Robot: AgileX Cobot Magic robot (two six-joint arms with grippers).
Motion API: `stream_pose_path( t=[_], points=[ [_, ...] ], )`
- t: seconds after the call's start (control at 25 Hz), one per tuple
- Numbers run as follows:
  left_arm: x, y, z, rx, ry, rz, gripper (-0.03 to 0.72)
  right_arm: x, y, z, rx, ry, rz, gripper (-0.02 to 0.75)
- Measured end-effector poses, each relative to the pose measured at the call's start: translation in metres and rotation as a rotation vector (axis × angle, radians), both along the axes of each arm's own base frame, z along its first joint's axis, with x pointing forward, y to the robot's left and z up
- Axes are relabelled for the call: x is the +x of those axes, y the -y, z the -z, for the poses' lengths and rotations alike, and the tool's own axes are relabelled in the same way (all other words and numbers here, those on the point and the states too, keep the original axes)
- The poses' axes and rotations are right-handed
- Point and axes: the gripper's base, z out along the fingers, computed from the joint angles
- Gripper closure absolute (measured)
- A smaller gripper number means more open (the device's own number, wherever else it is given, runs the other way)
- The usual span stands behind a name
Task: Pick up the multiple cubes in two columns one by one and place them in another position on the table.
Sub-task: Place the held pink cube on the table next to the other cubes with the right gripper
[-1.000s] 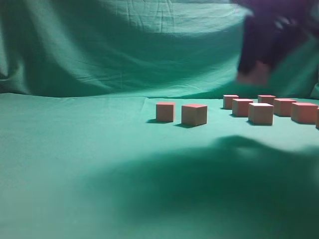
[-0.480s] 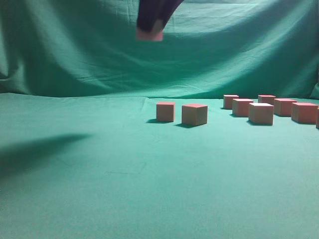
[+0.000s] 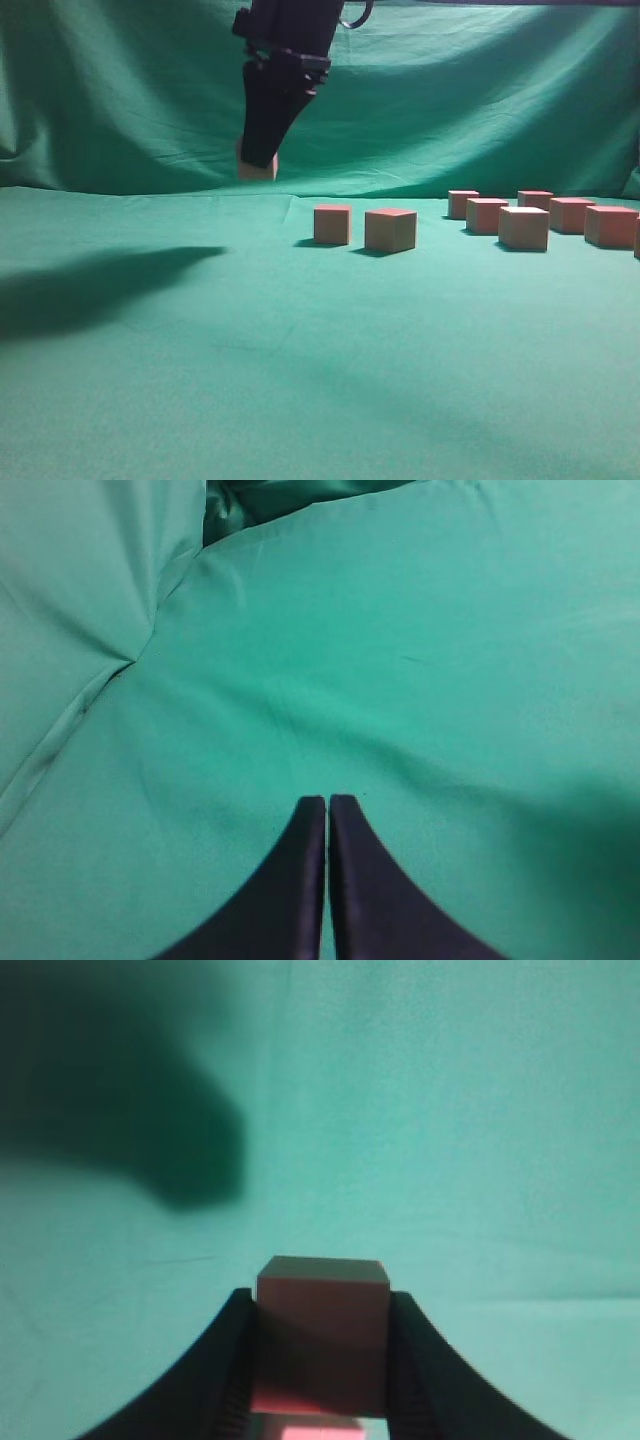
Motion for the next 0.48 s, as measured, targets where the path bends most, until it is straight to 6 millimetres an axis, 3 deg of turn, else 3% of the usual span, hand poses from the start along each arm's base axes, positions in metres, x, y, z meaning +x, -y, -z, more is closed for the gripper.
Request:
stream_pose_path(
  t=[0.48],
  points=[
    [0.000, 0.000, 0.000, 0.000, 0.000, 0.000, 0.688, 0.011, -0.007, 0.031, -0.042, 0.081, -0.151, 0.477]
  ],
)
